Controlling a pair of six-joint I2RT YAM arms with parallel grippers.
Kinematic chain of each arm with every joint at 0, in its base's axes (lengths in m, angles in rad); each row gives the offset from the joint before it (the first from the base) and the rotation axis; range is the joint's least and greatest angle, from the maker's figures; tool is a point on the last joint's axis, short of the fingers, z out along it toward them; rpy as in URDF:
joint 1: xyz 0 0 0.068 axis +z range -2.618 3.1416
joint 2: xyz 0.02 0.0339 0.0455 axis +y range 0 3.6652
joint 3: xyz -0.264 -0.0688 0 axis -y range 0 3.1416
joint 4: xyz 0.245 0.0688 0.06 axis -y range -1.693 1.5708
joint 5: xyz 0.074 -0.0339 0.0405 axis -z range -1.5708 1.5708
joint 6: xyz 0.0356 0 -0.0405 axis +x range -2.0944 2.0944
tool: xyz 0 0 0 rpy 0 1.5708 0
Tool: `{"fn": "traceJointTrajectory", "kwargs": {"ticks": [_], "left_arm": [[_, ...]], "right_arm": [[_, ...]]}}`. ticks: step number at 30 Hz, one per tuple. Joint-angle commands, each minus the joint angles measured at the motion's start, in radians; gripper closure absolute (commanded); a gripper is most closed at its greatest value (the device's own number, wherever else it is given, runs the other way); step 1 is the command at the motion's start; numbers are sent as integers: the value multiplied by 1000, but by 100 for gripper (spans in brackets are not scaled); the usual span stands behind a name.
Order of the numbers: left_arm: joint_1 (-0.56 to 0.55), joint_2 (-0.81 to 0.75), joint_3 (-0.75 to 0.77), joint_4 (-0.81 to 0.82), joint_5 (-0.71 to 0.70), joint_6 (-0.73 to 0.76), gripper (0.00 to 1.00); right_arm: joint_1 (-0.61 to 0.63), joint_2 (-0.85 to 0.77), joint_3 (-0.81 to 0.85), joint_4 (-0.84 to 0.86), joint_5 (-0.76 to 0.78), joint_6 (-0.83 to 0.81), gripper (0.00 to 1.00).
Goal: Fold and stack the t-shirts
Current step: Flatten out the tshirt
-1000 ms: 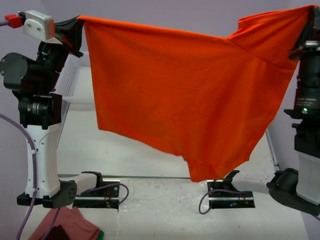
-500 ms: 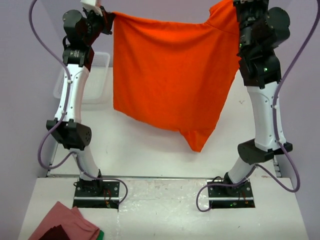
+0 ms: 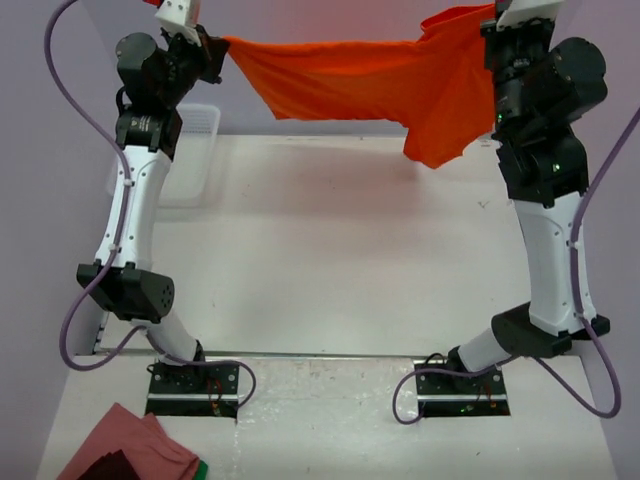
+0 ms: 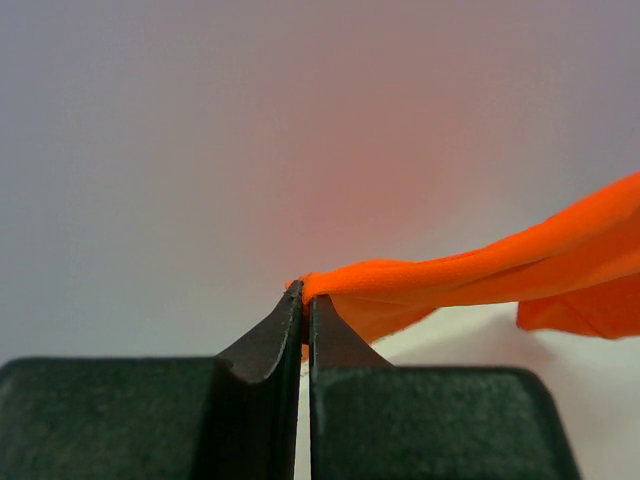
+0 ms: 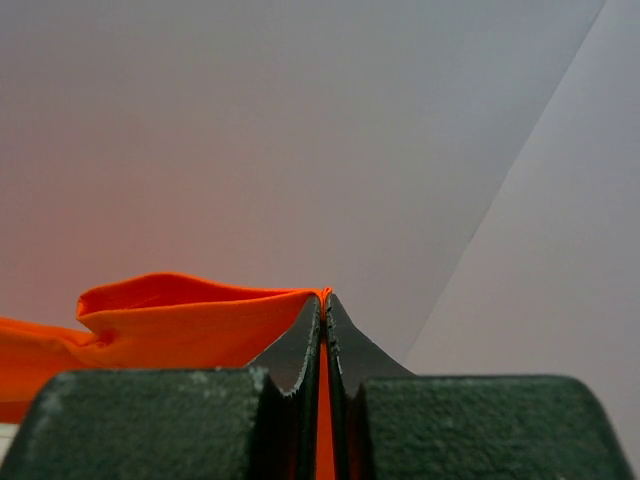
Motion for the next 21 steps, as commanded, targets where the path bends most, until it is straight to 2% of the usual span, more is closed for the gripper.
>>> {"fn": "traceJointTrajectory", "kwargs": {"ticks": [1, 7, 11, 12, 15, 18, 21], "left_arm": [[-17, -146, -87, 69, -6, -8, 100], [-37, -376, -265, 69, -25, -8, 100], [-44, -473, -299, 69, -20, -11, 100], [-44, -484, -295, 72, -19, -11, 100], [-44, -458, -246, 61, -23, -5, 100], [-44, -348, -172, 45, -20, 7, 100], [-44, -270, -118, 54, -16, 14, 100]], "right_arm": [[53, -142, -63, 70, 35, -14, 100], [223, -284, -131, 122, 141, -111, 100], [383, -336, -149, 186, 237, -224, 100], [391, -337, -143, 191, 236, -227, 100], [389, -310, -149, 224, 222, -263, 100], [376, -256, -126, 241, 203, -255, 100], [299, -198, -57, 219, 149, -206, 100]]}}
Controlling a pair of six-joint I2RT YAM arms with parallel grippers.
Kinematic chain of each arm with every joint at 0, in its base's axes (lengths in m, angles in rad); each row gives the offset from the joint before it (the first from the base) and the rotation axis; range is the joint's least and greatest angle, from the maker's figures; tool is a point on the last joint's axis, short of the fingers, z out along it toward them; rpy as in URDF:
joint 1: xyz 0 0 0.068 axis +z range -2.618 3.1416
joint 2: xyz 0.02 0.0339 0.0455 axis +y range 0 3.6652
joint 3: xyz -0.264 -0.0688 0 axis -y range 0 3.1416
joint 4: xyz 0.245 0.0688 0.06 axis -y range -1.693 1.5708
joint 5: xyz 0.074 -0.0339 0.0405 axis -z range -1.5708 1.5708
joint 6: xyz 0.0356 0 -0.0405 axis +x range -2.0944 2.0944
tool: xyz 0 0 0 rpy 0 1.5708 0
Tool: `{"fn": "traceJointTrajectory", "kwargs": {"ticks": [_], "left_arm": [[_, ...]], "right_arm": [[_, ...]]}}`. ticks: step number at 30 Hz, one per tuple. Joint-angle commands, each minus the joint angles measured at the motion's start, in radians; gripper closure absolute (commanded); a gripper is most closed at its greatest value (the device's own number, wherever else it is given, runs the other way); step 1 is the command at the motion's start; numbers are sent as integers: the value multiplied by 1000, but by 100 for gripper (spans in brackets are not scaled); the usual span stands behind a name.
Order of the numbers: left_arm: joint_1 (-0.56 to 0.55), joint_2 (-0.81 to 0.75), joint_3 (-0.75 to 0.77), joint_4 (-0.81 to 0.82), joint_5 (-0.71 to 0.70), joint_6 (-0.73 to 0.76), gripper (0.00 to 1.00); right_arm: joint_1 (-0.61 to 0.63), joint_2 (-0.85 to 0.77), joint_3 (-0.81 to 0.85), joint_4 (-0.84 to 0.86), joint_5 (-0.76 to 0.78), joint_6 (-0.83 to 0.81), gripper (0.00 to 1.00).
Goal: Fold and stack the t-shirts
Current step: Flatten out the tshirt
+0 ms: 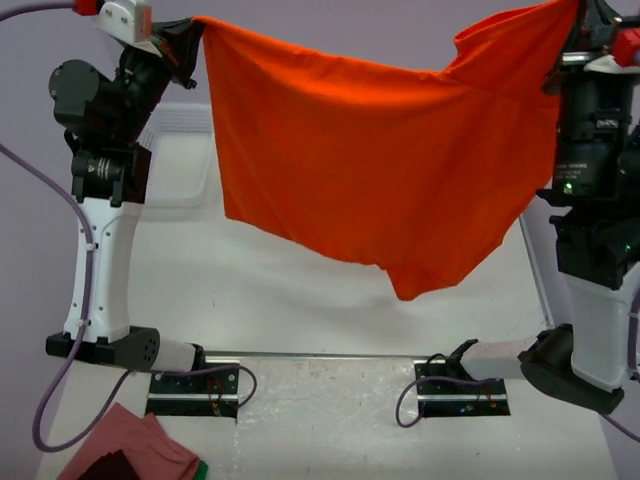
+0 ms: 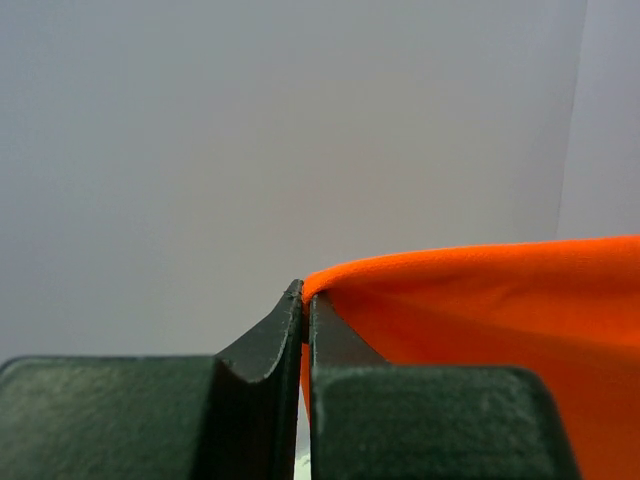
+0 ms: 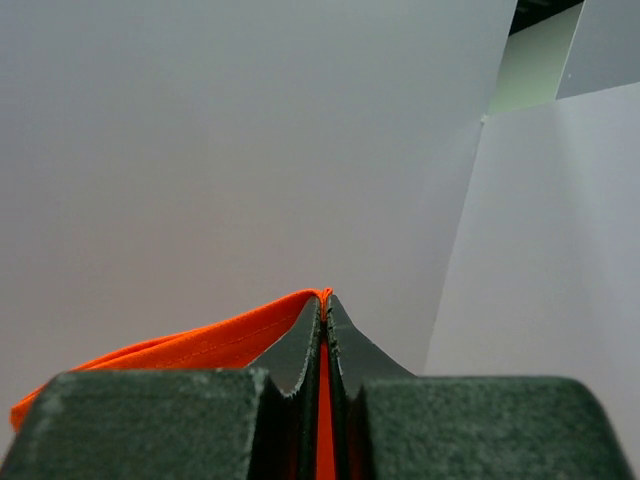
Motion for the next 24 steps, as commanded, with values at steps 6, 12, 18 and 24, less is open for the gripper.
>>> {"fn": "traceJointTrajectory", "kwargs": {"ticks": [6, 12, 18, 24], "left_arm": [[-4, 286, 137, 69, 3, 30, 100], [14, 526, 343, 83, 4, 43, 100], [31, 618, 490, 164, 40, 12, 100], [52, 599, 431, 175, 69, -5, 100]], "right_arm": [[-277, 248, 143, -78, -183, 156, 100], [-412, 368, 241, -110, -287, 240, 100], [-482, 423, 298, -129, -338, 289, 100], [-498, 402, 243, -110, -372, 320, 100]]}}
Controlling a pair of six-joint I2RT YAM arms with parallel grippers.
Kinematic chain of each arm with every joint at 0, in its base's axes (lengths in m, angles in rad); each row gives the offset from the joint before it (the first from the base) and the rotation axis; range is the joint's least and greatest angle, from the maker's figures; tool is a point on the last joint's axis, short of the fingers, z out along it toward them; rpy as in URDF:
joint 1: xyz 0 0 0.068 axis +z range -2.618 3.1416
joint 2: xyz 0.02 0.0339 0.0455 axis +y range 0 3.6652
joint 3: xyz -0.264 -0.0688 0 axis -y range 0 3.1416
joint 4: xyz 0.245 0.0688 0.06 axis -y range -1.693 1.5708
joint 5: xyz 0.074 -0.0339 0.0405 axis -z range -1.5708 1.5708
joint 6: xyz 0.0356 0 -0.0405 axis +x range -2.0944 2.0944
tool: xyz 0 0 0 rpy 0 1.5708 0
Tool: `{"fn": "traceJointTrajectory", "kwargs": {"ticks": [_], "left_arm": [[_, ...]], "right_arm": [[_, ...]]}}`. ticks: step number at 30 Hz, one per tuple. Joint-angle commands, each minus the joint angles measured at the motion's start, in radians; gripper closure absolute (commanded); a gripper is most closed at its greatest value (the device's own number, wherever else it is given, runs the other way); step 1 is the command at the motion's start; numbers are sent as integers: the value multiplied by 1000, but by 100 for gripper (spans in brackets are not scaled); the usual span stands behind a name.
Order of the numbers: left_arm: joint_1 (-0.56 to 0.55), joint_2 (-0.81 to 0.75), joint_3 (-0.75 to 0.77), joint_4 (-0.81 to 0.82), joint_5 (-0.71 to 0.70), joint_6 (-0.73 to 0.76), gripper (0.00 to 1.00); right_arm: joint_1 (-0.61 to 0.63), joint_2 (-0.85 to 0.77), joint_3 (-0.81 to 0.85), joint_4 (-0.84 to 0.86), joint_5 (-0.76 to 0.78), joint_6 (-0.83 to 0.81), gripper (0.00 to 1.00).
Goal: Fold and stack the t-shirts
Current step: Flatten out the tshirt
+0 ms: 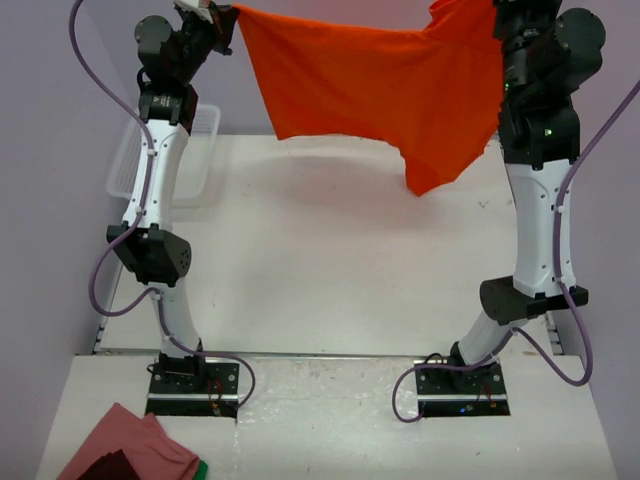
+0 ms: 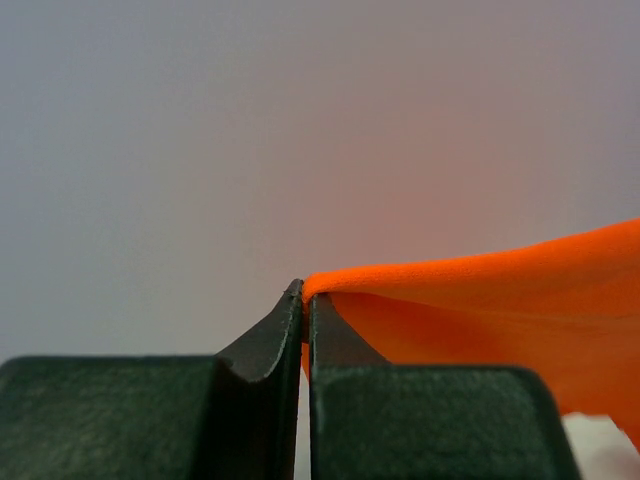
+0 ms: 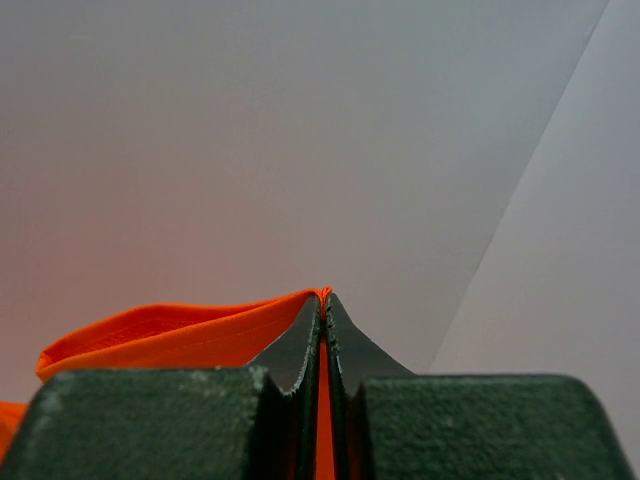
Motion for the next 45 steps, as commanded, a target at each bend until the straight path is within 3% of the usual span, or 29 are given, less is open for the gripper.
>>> {"fn": "traceJointTrajectory", "kwargs": {"ticks": [1, 6, 10, 13, 18, 22, 26, 30, 34, 38, 41, 42, 45], "left_arm": [[19, -56, -21, 60, 26, -27, 100], [14, -121, -290, -7, 6, -59, 100], [-18, -150, -550, -126, -57, -99, 100], [-78, -255, -795, -159, -172, -127, 100], [-136, -424, -1167, -209, -373, -293, 100], [-147, -579, -1387, -228, -376, -357, 100], [-148, -668, -1474, -259, -355, -356, 100], [-147, -756, -1492, -275, -431, -371, 100], [-148, -897, -1474, -195, -404, -362, 100], [-154, -1001, -1434, 60, -295, -232, 100], [-154, -885, -1217, 33, -342, -106, 100], [-153, -788, -1081, 11, -344, -72, 100], [-148, -575, -837, -9, -342, 2, 100]], "right_arm": [[-5, -38, -33, 48, -37, 47, 100], [-5, -76, -257, -90, 37, 202, 100], [33, -242, -741, -95, 66, 442, 100], [85, -320, -951, -176, 62, 567, 100], [206, -451, -1180, -317, 47, 772, 100], [240, -524, -1271, -427, 58, 851, 100], [245, -593, -1362, -463, 116, 885, 100], [259, -642, -1431, -438, 115, 894, 100], [355, -748, -1437, -353, 264, 808, 100], [387, -857, -1413, -8, 313, 558, 100], [331, -715, -1189, 39, 323, 376, 100], [309, -660, -1038, 40, 304, 319, 100], [181, -441, -746, 46, 160, 279, 100]]}}
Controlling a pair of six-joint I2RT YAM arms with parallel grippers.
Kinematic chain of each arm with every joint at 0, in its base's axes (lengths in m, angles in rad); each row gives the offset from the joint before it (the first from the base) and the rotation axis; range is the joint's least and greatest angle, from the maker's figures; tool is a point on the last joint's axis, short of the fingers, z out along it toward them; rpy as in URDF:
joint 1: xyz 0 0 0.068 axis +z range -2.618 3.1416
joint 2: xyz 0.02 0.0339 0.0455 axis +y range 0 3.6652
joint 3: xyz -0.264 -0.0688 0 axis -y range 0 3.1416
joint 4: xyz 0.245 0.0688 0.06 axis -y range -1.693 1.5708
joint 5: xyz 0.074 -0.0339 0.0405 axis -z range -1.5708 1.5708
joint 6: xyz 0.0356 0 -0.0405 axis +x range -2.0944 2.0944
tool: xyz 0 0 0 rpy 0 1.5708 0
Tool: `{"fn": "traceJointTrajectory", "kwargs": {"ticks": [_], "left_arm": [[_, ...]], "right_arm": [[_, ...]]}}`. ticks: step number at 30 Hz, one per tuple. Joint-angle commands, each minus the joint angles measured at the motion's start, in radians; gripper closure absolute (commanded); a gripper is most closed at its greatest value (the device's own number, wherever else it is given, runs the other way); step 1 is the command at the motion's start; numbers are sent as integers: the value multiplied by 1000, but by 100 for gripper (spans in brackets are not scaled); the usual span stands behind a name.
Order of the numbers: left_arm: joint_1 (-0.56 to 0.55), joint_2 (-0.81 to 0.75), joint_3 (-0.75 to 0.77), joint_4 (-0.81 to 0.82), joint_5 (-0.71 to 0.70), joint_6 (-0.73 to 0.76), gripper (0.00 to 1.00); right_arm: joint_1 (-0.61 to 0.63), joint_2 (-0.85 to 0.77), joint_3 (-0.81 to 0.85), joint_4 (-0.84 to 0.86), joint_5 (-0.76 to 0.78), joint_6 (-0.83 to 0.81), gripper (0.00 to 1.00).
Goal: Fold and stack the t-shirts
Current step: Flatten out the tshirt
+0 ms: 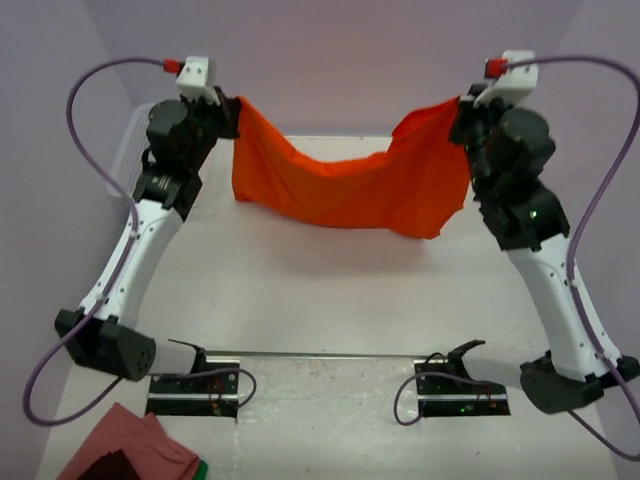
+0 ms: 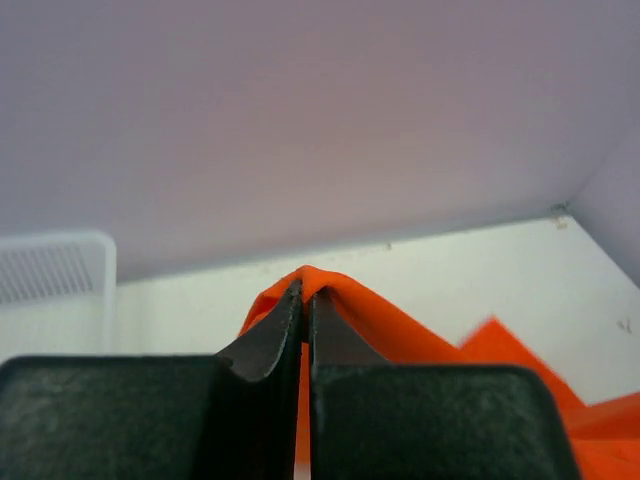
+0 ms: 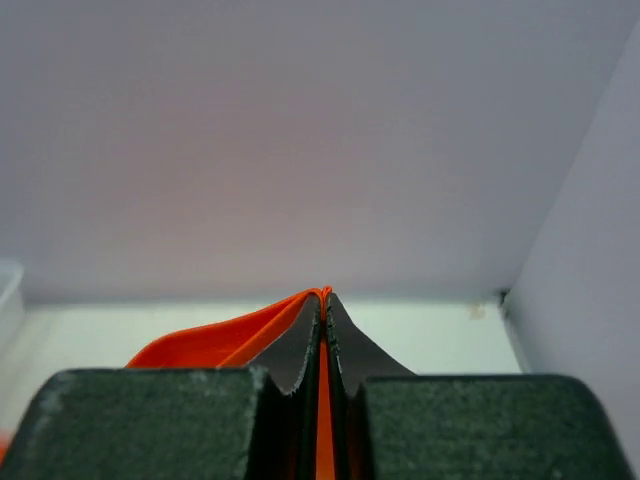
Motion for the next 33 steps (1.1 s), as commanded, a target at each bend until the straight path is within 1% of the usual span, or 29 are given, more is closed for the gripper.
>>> {"fn": "traceJointTrajectory", "kwargs": {"ticks": [1, 2, 3, 4, 5, 6, 7, 8, 10, 11, 12, 14, 18, 20, 21, 22, 23, 24, 25, 26, 27, 28, 29, 30, 31, 33], "left_arm": [[16, 225, 251, 58, 13, 135, 100], [25, 285, 320, 85, 68, 137, 100], [34, 430, 528, 66, 93, 141, 100], [50, 513, 659, -36, 112, 149, 100], [54, 591, 791, -83, 127, 163, 100], [59, 744, 1062, -123, 144, 173, 100], [80, 800, 1161, -141, 168, 161, 100], [102, 816, 1186, -85, 208, 122, 100], [157, 749, 1072, -10, 228, 60, 100], [168, 671, 1020, 50, 239, 54, 100], [174, 633, 910, 87, 244, 55, 100], [174, 532, 790, 119, 253, 83, 100], [173, 411, 694, 92, 274, 115, 100], [173, 340, 650, 73, 283, 121, 100], [173, 316, 634, 52, 290, 129, 100], [173, 289, 616, 26, 297, 132, 100], [173, 232, 576, 24, 299, 134, 100], [173, 204, 559, 26, 299, 134, 100], [173, 175, 542, 18, 300, 137, 100], [173, 108, 498, 18, 300, 137, 100], [173, 74, 472, 24, 302, 126, 100], [173, 7, 446, 26, 316, 123, 100], [173, -26, 403, 26, 326, 118, 100], [173, -56, 384, 23, 330, 109, 100], [173, -116, 363, 24, 334, 102, 100], [173, -165, 303, 46, 340, 77, 100]], "right_arm": [[-120, 257, 269, 131, -92, -161, 100], [-138, 319, 442, 121, -103, -205, 100], [-154, 378, 528, 107, -120, -220, 100], [-186, 505, 742, 55, -147, -253, 100], [-194, 575, 866, 16, -148, -277, 100], [-202, 629, 953, -17, -145, -300, 100], [-213, 656, 997, -10, -142, -332, 100], [-224, 646, 988, 5, -158, -333, 100], [-242, 617, 971, 13, -160, -322, 100], [-245, 589, 967, 4, -157, -323, 100], [-245, 572, 960, -11, -151, -325, 100], [-245, 505, 915, -15, -157, -316, 100], [-236, 412, 884, -74, -178, -282, 100], [-201, 373, 870, -90, -160, -293, 100], [-166, 324, 856, -91, -151, -303, 100], [-146, 296, 809, -79, -116, -337, 100], [-120, 267, 789, -68, -94, -358, 100], [-68, 212, 772, -58, -58, -389, 100], [-46, 184, 738, -51, -45, -397, 100], [-20, 154, 724, -47, -36, -402, 100], [35, 126, 710, -42, -27, -406, 100], [69, 74, 689, -35, 22, -435, 100], [109, 51, 683, -25, 50, -454, 100], [181, 33, 684, -27, 73, -467, 100], [218, -4, 674, -18, 117, -498, 100], [300, -32, 670, 4, 147, -526, 100]]}}
